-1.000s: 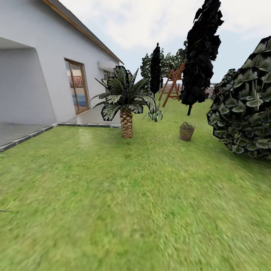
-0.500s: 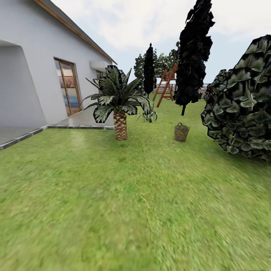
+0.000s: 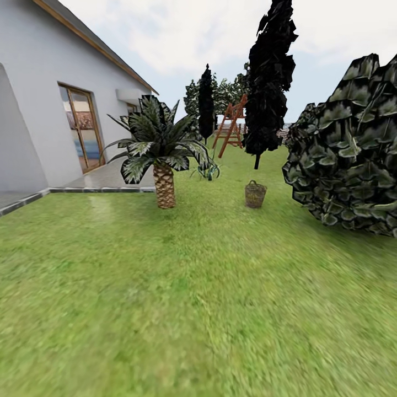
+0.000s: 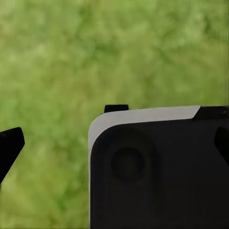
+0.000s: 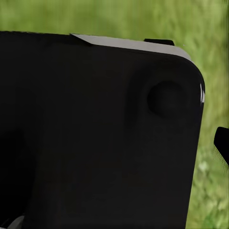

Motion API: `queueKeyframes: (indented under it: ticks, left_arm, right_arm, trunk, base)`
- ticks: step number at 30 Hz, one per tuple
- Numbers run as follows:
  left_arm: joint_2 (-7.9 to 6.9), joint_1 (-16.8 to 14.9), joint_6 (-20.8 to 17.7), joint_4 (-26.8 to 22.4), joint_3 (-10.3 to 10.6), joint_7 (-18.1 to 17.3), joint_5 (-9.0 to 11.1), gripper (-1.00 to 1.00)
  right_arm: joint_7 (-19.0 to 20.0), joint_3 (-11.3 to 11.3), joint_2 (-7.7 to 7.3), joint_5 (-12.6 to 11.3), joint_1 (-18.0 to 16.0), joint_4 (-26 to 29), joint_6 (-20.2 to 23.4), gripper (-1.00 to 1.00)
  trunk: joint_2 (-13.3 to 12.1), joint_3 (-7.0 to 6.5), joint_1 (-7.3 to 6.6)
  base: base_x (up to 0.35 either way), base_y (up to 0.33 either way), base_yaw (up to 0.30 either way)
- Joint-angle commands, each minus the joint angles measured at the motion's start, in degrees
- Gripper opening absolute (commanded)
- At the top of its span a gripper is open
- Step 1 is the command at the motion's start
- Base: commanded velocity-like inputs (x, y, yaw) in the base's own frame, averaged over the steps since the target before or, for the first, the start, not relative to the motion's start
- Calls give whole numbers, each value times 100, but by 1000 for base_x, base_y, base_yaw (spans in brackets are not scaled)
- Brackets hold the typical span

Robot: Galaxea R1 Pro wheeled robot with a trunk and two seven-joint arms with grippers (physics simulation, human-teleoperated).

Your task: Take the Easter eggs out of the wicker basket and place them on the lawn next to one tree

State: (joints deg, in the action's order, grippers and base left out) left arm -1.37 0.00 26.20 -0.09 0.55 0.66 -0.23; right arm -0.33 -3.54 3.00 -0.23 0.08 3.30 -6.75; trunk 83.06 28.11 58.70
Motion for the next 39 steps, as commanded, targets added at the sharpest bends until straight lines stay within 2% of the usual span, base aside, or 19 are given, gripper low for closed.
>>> queueKeyframes:
  ticks: [1,24,39]
  left_arm:
    - [-1,0,16,0,6,6,-3,100]
    - [-4,0,16,-2,6,9,2,100]
    - [-4,0,16,0,5,6,5,100]
  right_arm:
    - [-5,-33,-1,-3,1,4,-10,100]
    - [-11,-32,-1,-3,1,4,-18,100]
    - [-11,-27,-1,-3,1,4,-18,100]
  trunk:
    - [2,4,3]
    - [2,2,3]
    - [2,-32,3]
  base:
    - [230,0,-4]
    - [229,0,-7]
    - [226,0,-190]
